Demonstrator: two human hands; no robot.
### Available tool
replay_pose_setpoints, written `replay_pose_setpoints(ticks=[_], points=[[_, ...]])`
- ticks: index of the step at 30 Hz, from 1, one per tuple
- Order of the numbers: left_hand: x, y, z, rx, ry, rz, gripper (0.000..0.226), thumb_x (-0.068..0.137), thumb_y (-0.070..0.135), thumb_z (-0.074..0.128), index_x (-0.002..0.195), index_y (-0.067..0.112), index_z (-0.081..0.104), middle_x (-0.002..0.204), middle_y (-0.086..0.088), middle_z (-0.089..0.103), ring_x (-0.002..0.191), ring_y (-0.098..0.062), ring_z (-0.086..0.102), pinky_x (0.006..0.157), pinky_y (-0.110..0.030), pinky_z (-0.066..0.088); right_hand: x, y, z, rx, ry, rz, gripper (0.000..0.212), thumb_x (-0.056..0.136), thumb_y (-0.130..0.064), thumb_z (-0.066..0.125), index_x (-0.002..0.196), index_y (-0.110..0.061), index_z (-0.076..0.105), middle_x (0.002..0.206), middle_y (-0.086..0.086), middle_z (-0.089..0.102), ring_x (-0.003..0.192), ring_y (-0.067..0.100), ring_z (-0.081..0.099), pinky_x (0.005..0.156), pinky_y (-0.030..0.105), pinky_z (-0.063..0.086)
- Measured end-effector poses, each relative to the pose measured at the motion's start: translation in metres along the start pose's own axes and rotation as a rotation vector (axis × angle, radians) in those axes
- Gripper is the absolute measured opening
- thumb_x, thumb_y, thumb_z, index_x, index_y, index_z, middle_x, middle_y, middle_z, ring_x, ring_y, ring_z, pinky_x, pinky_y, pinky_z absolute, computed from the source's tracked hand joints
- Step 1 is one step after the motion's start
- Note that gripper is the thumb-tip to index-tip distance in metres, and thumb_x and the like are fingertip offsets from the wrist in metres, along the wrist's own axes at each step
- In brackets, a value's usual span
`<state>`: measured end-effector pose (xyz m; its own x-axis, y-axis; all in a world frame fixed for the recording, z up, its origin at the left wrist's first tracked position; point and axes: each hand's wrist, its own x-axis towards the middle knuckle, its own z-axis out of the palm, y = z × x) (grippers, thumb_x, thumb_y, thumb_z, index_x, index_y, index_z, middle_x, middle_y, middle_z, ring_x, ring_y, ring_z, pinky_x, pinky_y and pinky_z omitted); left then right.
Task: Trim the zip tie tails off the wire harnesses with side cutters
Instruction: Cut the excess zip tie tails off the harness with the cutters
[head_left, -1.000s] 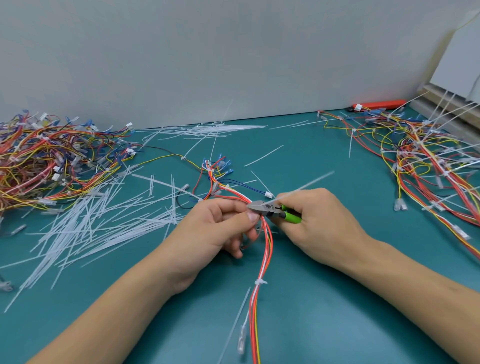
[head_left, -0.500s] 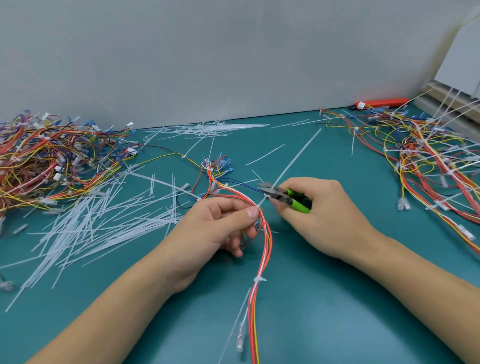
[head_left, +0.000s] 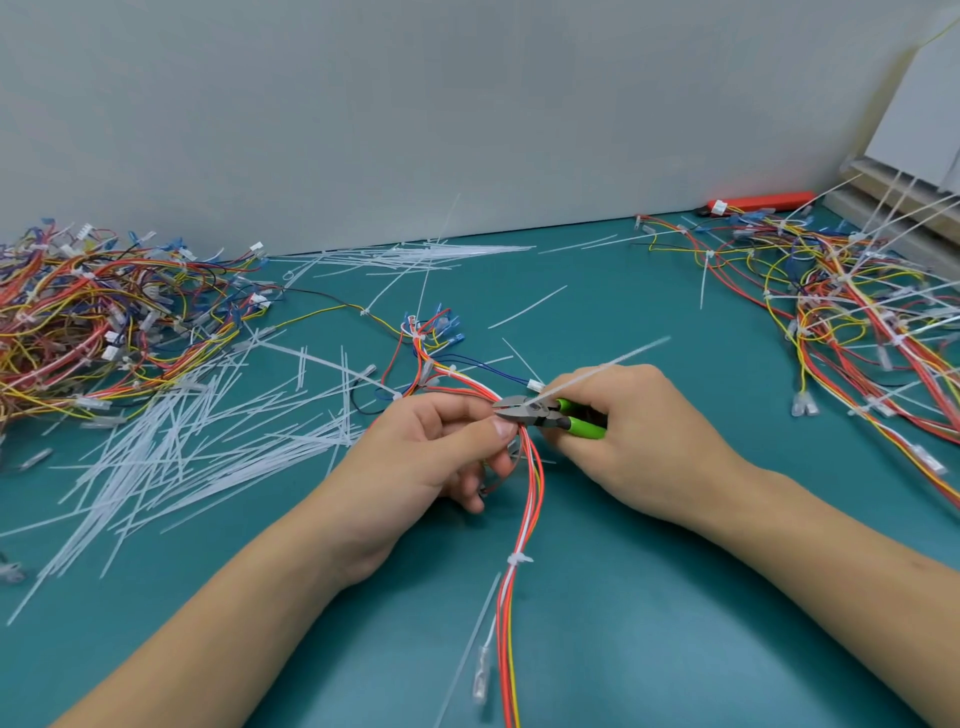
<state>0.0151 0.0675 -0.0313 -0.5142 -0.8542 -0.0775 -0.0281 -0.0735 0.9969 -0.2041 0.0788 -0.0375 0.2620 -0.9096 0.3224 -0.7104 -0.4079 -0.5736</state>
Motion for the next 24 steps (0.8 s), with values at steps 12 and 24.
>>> replay_pose_setpoints(ticks=[12, 24], points=[[-0.0009, 0.0011, -0.0009, -0.015, -0.007, -0.008, 0.01, 0.087, 0.027, 0.07, 0.084, 0.019, 0.074, 0.076, -0.008, 0.065, 0.054, -0.015, 0.047, 0.055, -0.026, 0.05, -0.003, -0.0101, -0.0015, -0.067, -0.003, 0.114, 0.027, 0.081, -0.038, 0.049, 0.071, -0.015, 0.057, 0.057, 0.007, 0.044, 0.06, 0.027, 0.038, 0.054, 0.043, 0.042], [0.0004, 0.0013, -0.0012, -0.01, -0.004, -0.022, 0.013, 0.087, 0.025, 0.07, 0.085, 0.012, 0.071, 0.076, -0.009, 0.064, 0.054, -0.015, 0.047, 0.054, -0.026, 0.05, -0.0013, -0.0034, -0.0013, -0.026, -0.02, 0.019, 0.015, 0.089, -0.016, 0.062, 0.075, -0.015, 0.061, 0.07, 0.002, 0.053, 0.067, 0.024, 0.047, 0.061, 0.048, 0.046]])
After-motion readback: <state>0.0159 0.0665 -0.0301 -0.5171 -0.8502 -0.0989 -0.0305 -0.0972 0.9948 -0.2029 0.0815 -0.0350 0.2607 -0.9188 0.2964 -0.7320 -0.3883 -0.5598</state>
